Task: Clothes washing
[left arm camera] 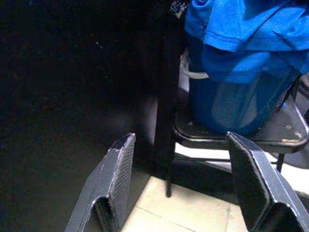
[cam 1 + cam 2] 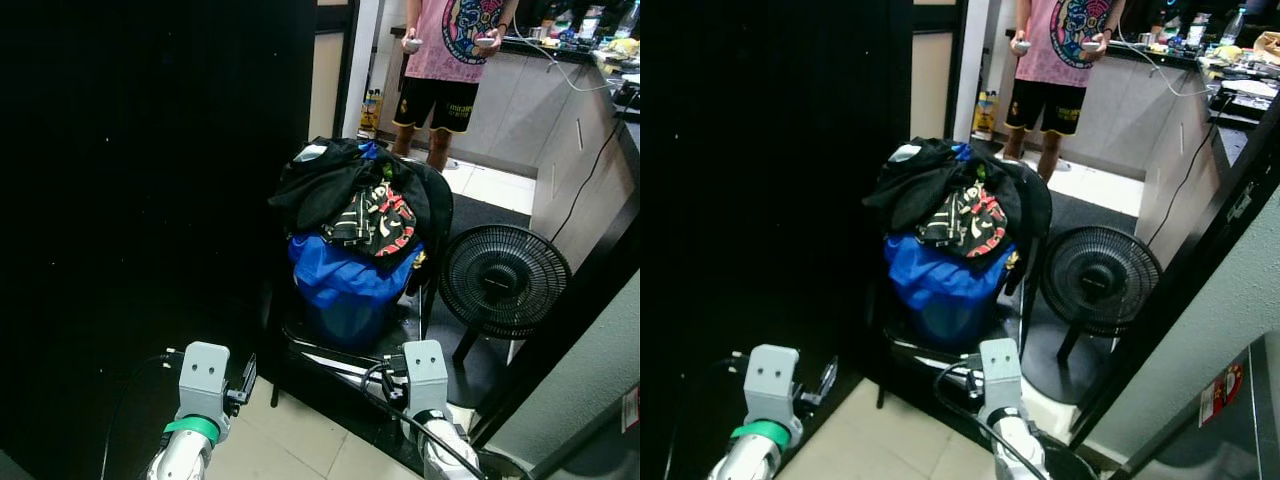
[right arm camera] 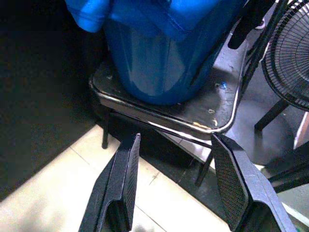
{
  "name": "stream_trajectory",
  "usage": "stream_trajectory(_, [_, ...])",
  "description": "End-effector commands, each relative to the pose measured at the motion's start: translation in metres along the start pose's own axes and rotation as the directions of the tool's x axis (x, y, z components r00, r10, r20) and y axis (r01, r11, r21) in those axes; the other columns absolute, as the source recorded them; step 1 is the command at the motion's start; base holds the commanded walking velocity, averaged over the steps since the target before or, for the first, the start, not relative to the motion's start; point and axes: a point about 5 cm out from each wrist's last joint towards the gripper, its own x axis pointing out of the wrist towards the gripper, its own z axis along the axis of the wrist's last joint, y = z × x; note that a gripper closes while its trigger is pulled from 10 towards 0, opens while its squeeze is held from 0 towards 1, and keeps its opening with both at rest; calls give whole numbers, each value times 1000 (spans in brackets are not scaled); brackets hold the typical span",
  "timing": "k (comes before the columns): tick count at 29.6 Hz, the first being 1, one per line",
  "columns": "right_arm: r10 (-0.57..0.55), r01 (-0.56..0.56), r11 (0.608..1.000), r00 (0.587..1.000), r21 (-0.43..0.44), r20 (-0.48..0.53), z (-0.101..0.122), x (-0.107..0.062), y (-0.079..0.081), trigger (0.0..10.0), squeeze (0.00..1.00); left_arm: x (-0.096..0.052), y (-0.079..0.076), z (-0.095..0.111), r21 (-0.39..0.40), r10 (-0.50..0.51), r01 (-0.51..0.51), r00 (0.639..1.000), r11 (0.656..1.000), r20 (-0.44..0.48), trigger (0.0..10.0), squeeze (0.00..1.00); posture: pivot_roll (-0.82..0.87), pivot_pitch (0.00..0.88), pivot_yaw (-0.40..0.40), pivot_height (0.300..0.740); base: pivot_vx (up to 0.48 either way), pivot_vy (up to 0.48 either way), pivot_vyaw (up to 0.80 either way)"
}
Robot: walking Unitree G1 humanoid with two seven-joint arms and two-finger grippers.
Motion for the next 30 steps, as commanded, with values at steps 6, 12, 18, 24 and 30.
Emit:
stream_trajectory(6, [-47,48,996,999,69,-19,-8,-2,10,10000,0,11,24,1,35,23,-22,999,999,-44,10000,0,49,0,98,740,0,0,0])
stream_trajectory(12, [-49,51,997,998,59,-41,-13,-4,6,10000,0,13,28,3,4,56,-56,998,998,-42,10000,0,43,0,82,740,0,0,0])
stream_trajectory(18, [-48,50,998,998,46,-44,-13,-3,1,10000,0,11,28,2,2,70,-70,997,998,-31,10000,0,38,1,62,740,0,0,0])
stream_trajectory(24, [-20,22,1000,997,20,-69,-18,-4,-2,10000,0,7,18,-1,13,38,-38,999,999,-21,10000,0,23,11,24,740,0,0,0])
stream_trajectory(30, [-17,18,1000,997,11,-70,-18,-5,-4,10000,0,6,13,-2,5,41,-40,999,999,-23,10000,0,14,15,0,740,0,0,0])
